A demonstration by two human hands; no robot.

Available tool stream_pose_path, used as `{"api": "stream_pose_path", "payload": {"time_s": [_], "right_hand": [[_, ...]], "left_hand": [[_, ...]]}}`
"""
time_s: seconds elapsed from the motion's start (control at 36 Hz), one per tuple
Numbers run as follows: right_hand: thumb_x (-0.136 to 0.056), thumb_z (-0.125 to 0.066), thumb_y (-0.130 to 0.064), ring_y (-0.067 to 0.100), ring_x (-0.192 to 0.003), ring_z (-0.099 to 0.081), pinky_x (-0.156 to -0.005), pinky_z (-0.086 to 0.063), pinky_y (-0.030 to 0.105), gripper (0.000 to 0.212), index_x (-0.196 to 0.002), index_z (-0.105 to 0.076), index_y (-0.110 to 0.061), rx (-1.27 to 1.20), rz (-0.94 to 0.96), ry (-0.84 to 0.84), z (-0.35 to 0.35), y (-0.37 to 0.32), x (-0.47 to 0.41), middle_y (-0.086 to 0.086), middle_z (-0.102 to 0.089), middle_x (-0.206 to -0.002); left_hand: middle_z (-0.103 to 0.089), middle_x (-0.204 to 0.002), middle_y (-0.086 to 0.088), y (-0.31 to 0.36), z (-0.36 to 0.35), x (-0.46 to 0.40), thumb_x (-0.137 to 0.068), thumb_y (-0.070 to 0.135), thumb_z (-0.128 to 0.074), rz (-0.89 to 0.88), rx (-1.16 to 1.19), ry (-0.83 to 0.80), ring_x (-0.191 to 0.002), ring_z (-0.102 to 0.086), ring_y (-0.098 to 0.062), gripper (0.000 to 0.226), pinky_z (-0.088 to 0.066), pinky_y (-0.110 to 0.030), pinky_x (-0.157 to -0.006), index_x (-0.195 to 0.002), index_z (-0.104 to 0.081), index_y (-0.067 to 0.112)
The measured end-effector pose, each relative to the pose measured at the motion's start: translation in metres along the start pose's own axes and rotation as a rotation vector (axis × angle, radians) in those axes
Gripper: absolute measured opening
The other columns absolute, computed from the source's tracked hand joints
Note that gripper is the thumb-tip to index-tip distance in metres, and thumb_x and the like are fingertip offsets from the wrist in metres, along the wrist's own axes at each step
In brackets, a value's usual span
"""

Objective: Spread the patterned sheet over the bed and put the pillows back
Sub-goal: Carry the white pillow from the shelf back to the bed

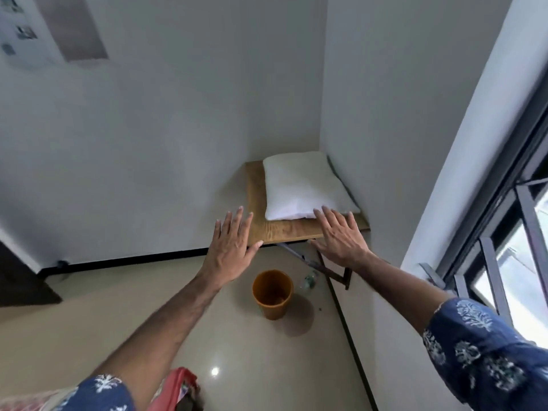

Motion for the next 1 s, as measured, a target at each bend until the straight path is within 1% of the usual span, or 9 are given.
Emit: {"api": "stream_pose_path", "payload": {"time_s": [0.11, 0.22, 0.39, 0.44, 0.53, 0.58, 0.67, 0.81, 1.0], "right_hand": [[-0.098, -0.028, -0.068, 0.028, -0.156, -0.008, -0.125, -0.004, 0.057, 0.085, -0.161, 0.004, -0.021, 0.027, 0.005, -0.02, -0.007, 0.029, -0.05, 0.007, -0.002, -0.17], [-0.099, -0.028, -0.066, 0.029, -0.155, -0.01, -0.124, -0.005, 0.057, 0.083, -0.161, 0.004, -0.021, 0.085, 0.046, -0.041, -0.022, 0.05, -0.097, 0.008, -0.005, -0.169], [-0.09, -0.003, -0.074, 0.031, -0.156, -0.008, -0.124, -0.007, 0.058, 0.089, -0.16, 0.009, -0.022, 0.178, 0.048, -0.146, -0.066, 0.095, -0.184, 0.009, 0.0, -0.17], [-0.093, -0.01, -0.071, 0.033, -0.155, -0.015, -0.123, -0.011, 0.059, 0.086, -0.161, 0.001, -0.02, 0.174, 0.027, -0.163, -0.079, 0.11, -0.217, 0.01, -0.008, -0.169], [-0.087, -0.01, -0.069, 0.035, -0.145, -0.04, -0.115, -0.027, 0.062, 0.089, -0.159, -0.026, -0.017, 0.147, 0.009, -0.161, -0.092, 0.132, -0.266, 0.013, -0.033, -0.162], [-0.084, -0.005, -0.069, 0.033, -0.148, -0.035, -0.117, -0.024, 0.06, 0.093, -0.16, -0.021, -0.018, 0.15, 0.013, -0.153, -0.098, 0.146, -0.296, 0.012, -0.028, -0.164], [-0.079, 0.005, -0.073, 0.029, -0.154, -0.018, -0.122, -0.014, 0.055, 0.098, -0.162, -0.004, -0.021, 0.1, -0.051, -0.179, -0.111, 0.17, -0.338, 0.008, -0.012, -0.169], [-0.099, -0.029, -0.067, 0.026, -0.154, -0.015, -0.122, -0.014, 0.052, 0.082, -0.161, -0.001, -0.022, -0.012, -0.168, -0.193, -0.139, 0.205, -0.388, 0.006, -0.008, -0.169], [-0.094, -0.036, -0.073, 0.033, -0.152, -0.021, -0.12, -0.022, 0.053, 0.085, -0.16, -0.007, -0.029, -0.273, -0.351, -0.187, -0.184, 0.262, -0.469, 0.014, -0.013, -0.167]], "left_hand": [[-0.002, -0.17, -0.015, -0.001, -0.016, -0.059, -0.087, 0.072, 0.001, -0.008, 0.058, -0.003, -0.156, -0.011, -0.035, 0.094, -0.01, -0.046, -0.125, -0.162, -0.005, 0.017], [-0.005, -0.17, -0.014, -0.005, -0.037, -0.12, -0.096, 0.068, -0.018, -0.006, 0.105, -0.016, -0.155, -0.014, -0.035, 0.084, -0.017, -0.049, -0.126, -0.162, -0.009, 0.017], [-0.01, -0.169, -0.014, -0.021, -0.07, -0.219, -0.097, 0.062, -0.022, -0.05, 0.1, -0.032, -0.154, -0.017, -0.035, 0.079, -0.022, -0.052, -0.124, -0.161, -0.012, 0.018], [-0.01, -0.169, -0.015, -0.035, -0.084, -0.258, -0.096, 0.063, -0.021, -0.061, 0.103, -0.056, -0.154, -0.018, -0.037, 0.078, -0.022, -0.054, -0.124, -0.161, -0.014, 0.02], [-0.008, -0.169, -0.014, -0.059, -0.106, -0.317, -0.095, 0.066, -0.015, -0.031, 0.119, -0.105, -0.155, -0.015, -0.036, 0.079, -0.019, -0.053, -0.125, -0.161, -0.011, 0.022], [-0.009, -0.169, -0.014, -0.07, -0.118, -0.354, -0.094, 0.069, -0.011, -0.03, 0.126, -0.109, -0.154, -0.017, -0.036, 0.082, -0.02, -0.053, -0.124, -0.161, -0.012, 0.021], [-0.011, -0.169, -0.013, -0.079, -0.141, -0.403, -0.102, 0.062, -0.026, -0.02, 0.159, -0.127, -0.154, -0.015, -0.037, 0.073, -0.02, -0.053, -0.124, -0.161, -0.014, 0.021], [-0.011, -0.169, -0.012, -0.079, -0.181, -0.456, -0.101, 0.062, -0.028, 0.036, 0.292, -0.186, -0.155, -0.014, -0.035, 0.074, -0.021, -0.051, -0.123, -0.161, -0.014, 0.021], [-0.003, -0.17, -0.01, -0.093, -0.243, -0.527, -0.102, 0.058, -0.039, 0.193, 0.452, -0.298, -0.157, -0.008, -0.03, 0.077, -0.025, -0.053, -0.122, -0.162, -0.009, 0.022]]}}
Point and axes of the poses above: each hand's wrist, its own x-axis away from the middle knuckle, its own z-axis out of the back of the hand, y = z × x, the point moved 10 cm from there along -x, towards the middle knuckle
